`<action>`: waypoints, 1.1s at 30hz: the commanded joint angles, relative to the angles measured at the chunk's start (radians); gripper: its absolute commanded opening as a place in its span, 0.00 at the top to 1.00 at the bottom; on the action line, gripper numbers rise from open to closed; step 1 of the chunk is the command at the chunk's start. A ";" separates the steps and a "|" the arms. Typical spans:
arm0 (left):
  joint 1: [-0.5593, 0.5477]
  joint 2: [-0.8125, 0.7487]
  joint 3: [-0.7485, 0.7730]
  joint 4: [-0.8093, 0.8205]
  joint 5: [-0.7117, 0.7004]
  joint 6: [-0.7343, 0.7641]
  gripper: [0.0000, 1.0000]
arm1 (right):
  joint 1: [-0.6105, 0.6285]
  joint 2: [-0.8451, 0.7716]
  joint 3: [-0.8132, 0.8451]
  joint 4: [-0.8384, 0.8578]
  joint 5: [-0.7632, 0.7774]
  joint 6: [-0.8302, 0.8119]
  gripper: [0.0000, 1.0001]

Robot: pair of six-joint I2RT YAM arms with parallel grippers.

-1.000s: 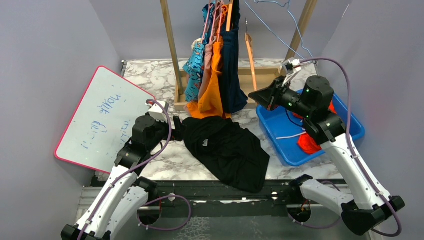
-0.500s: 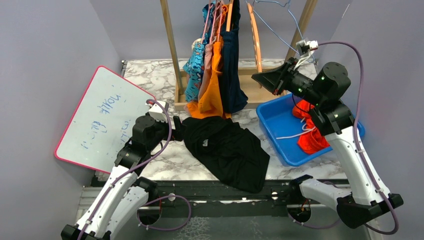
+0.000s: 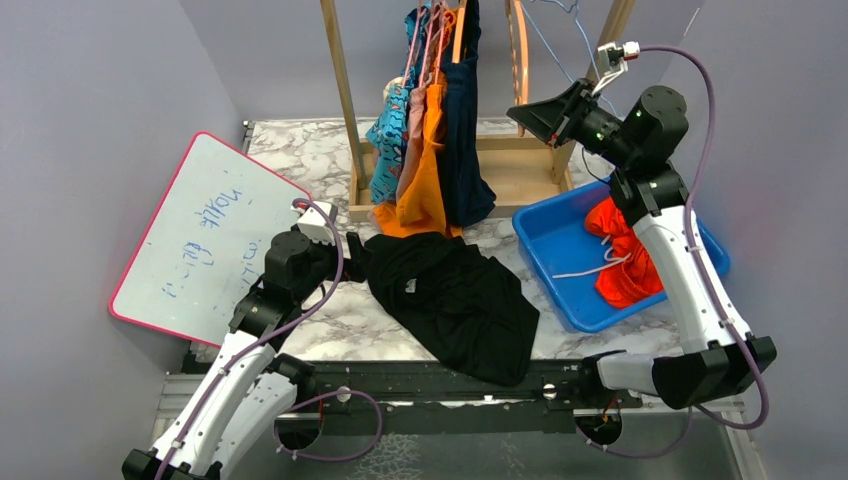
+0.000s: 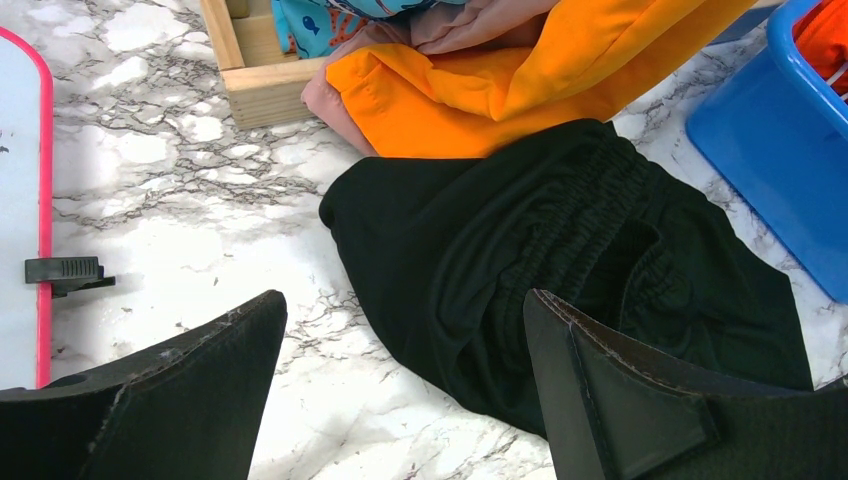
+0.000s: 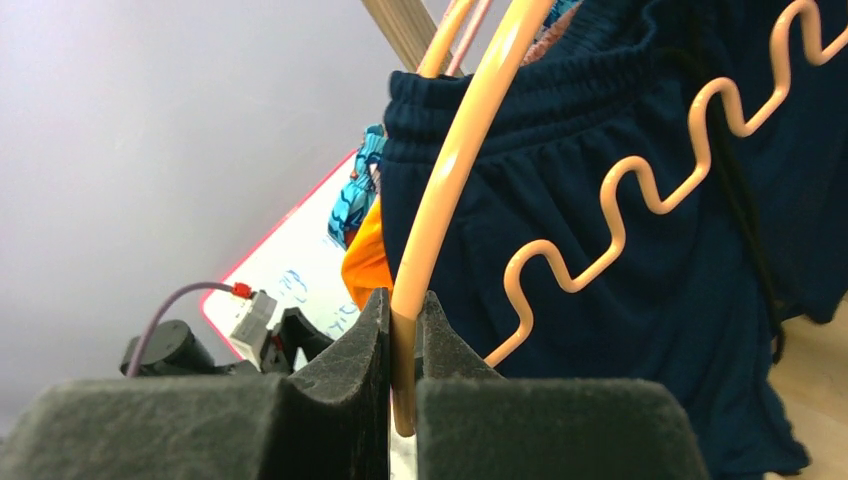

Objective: Remove the shorts from the hanger
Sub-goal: Place the hanger on the clothes rod.

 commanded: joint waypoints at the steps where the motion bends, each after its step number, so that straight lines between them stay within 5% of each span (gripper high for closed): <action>1: 0.000 -0.010 0.021 0.016 -0.007 0.007 0.09 | -0.048 0.037 0.026 0.109 -0.118 0.102 0.99; 11: -0.001 0.000 0.022 0.016 -0.004 0.007 0.09 | -0.103 0.033 -0.048 0.110 -0.168 0.108 0.94; 23: -0.001 0.006 0.023 0.017 0.007 0.007 0.09 | -0.105 -0.084 -0.069 -0.110 -0.089 -0.082 0.35; 33: 0.001 -0.005 0.022 0.015 0.002 0.007 0.09 | -0.105 -0.292 -0.189 -0.212 -0.028 -0.126 0.25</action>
